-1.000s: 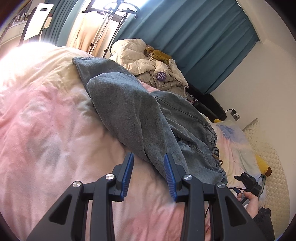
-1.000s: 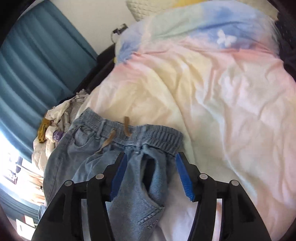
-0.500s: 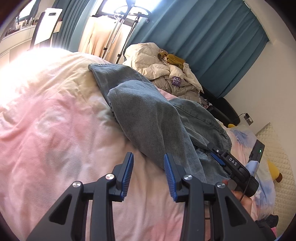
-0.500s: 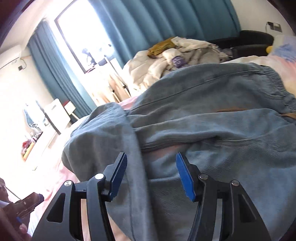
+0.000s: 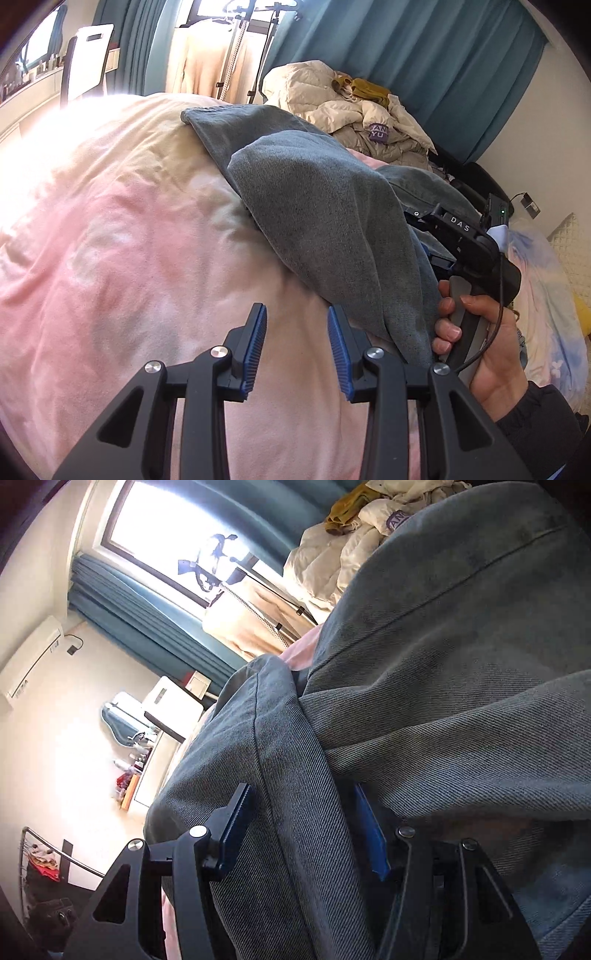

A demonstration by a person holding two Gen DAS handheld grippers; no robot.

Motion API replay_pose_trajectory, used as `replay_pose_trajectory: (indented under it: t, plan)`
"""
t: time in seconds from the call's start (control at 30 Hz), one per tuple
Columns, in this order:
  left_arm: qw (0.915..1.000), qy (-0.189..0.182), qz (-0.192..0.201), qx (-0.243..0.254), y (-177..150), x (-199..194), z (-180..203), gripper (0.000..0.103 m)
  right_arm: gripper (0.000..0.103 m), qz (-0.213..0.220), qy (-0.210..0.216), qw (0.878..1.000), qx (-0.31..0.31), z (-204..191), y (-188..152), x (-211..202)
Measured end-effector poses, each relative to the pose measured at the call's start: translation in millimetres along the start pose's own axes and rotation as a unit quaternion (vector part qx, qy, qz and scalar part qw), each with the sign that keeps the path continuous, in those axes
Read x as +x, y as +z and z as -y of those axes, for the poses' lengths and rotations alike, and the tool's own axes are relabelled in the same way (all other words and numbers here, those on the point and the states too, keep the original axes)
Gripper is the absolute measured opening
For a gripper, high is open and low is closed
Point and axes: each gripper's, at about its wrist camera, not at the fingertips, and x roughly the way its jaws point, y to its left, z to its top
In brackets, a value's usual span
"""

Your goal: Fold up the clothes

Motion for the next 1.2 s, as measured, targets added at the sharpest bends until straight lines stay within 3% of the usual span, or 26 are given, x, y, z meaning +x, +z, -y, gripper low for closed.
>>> replay_pose_trajectory:
  t: [0.07,0.13,0.23,0.3,0.4,0.5,0.63,0.77,0.93,1.03,1.1,1.2]
  plan:
    - [1.0000,0.004,-0.004,0.005,1.4,5.9,-0.6,0.035,0.051,0.009,0.003,1.000,-0.010,-1.5,-2.2,0.2]
    - [0.9999,0.005,-0.005,0.007,2.5,8.3,-2.5,0.035,0.026,0.019,0.005,0.999,-0.035,-14.2,-1.8,-3.0]
    - [1.0000,0.005,0.003,0.000,6.2,3.0,-9.4,0.035,0.010,0.040,-0.006,0.996,-0.079,-39.9,-3.0,-12.0]
    - [0.9999,0.009,0.014,0.000,12.0,-5.9,-15.0,0.035,0.008,0.050,0.007,0.992,-0.114,-60.9,-7.6,-22.9]
    - [0.9971,0.049,0.058,0.010,26.2,-29.0,-25.3,0.035,0.008,0.047,0.041,0.983,-0.170,-100.4,-19.9,-35.9]
    - [0.9948,0.052,0.083,-0.027,38.0,-47.7,-48.3,0.035,0.008,0.034,0.062,0.968,-0.240,-149.2,-42.9,-37.6]
    - [0.9912,0.054,0.100,-0.068,46.7,-63.6,-73.0,0.035,0.008,-0.022,0.070,0.947,-0.314,-192.5,-95.7,-33.6]
    - [0.9922,0.032,0.094,-0.076,46.9,-64.1,-74.9,0.035,0.008,-0.093,0.058,0.931,-0.350,-195.1,-156.5,-25.9]
    - [0.9970,-0.012,0.070,-0.032,39.5,-52.6,-48.8,0.035,0.008,-0.177,0.036,0.943,-0.278,-157.9,-207.1,-8.2]
    - [0.9979,-0.030,0.058,0.003,32.8,-45.1,-28.8,0.035,0.008,-0.224,-0.007,0.951,-0.214,-127.0,-226.9,4.7]
    - [0.9974,-0.031,0.056,0.032,28.0,-43.1,-15.7,0.035,0.009,-0.221,0.010,0.961,-0.164,-116.4,-223.7,-5.5]
    - [0.9958,-0.029,0.058,0.065,20.1,-45.1,-2.2,0.035,0.015,-0.178,-0.003,0.971,-0.158,-120.7,-210.2,-37.9]
